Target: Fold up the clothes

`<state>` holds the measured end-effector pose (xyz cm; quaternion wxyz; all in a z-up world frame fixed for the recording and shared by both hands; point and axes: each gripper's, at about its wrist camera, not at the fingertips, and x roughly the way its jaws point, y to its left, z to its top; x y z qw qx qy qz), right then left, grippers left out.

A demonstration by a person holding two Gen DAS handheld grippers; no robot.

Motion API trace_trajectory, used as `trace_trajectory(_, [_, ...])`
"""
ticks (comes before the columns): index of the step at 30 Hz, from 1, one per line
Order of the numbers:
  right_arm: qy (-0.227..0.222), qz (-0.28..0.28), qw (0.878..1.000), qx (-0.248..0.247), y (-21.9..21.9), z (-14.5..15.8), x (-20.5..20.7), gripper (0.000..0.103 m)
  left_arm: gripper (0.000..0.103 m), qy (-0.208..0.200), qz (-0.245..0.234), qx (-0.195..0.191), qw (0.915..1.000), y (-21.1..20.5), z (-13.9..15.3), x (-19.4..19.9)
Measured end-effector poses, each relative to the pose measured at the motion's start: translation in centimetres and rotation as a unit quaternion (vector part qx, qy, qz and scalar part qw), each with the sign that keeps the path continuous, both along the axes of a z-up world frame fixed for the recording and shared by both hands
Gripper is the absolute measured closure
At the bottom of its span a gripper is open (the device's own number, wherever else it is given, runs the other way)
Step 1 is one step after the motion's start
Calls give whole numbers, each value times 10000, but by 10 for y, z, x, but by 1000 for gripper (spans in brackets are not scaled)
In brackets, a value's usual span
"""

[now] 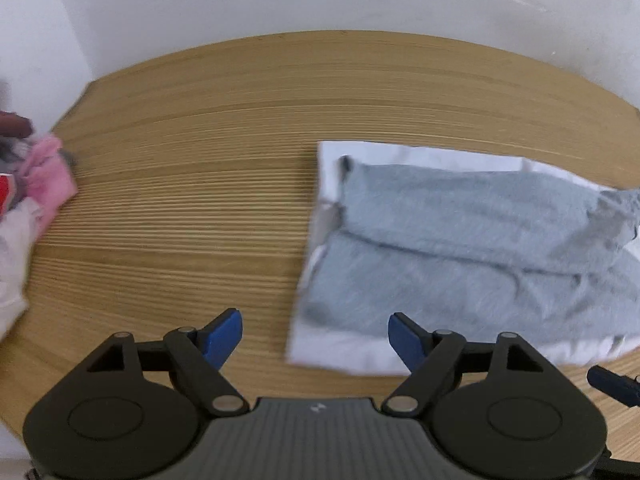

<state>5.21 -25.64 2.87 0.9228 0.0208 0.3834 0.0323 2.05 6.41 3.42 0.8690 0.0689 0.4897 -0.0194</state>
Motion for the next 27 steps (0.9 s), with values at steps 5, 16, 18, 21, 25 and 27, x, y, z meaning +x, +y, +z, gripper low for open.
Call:
trace_trajectory(5, [-281, 309, 9989, -206, 30, 15, -2, 51, 20, -88, -115, 150, 9998, 16, 11, 6])
trace_trajectory(16, [-45, -749, 9958, -531, 107, 5, 62, 51, 19, -45, -1579, 68, 9874, 48, -12, 62])
trace_trajectory(18, [40, -868, 9944, -603, 127, -2, 72, 51, 19, -6, -1760, -29, 9844, 59, -18, 72])
trace_trajectory(21, [271, -891, 9918, -876, 156, -9, 86, 51, 19, 143, -1804, -192, 9833, 73, -26, 83])
trace_trajectory(25, [320, -731, 9893, -1223, 182, -5, 92, 51, 19, 261, -1870, -481, 9808, 86, -35, 95])
trace_trajectory(27, [397, -713, 9877, -1336, 190, -6, 94, 51, 19, 296, -1866, -552, 9804, 91, -37, 99])
